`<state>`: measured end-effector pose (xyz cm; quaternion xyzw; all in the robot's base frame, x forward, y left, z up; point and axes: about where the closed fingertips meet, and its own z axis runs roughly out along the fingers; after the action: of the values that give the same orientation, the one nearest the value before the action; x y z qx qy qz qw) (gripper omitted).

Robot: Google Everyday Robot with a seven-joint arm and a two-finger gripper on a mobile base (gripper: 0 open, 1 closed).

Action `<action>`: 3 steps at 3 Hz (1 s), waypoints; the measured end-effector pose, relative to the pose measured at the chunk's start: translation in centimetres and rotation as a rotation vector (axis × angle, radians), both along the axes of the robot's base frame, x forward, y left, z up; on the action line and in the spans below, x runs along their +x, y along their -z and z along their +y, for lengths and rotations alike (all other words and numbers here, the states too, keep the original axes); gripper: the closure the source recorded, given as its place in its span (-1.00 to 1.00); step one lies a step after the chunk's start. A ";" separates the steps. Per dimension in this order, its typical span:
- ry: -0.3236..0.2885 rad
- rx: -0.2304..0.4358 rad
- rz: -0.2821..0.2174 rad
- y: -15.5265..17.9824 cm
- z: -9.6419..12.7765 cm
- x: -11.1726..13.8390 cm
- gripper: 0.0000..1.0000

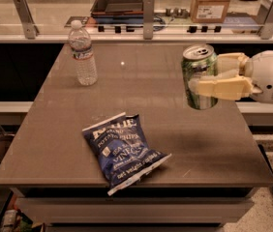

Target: Place green can upright

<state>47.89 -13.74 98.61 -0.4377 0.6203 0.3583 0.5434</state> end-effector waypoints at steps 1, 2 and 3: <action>0.000 0.033 0.014 1.3 0.9 0.5 1.00; 0.029 0.026 0.060 3.4 1.7 1.3 1.00; 0.070 0.015 0.108 5.9 1.9 2.3 1.00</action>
Offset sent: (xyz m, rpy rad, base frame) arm 0.0243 0.0188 -0.0635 0.0185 0.1243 -0.0797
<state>50.19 -11.85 92.71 -0.3914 0.6610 0.3668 0.5247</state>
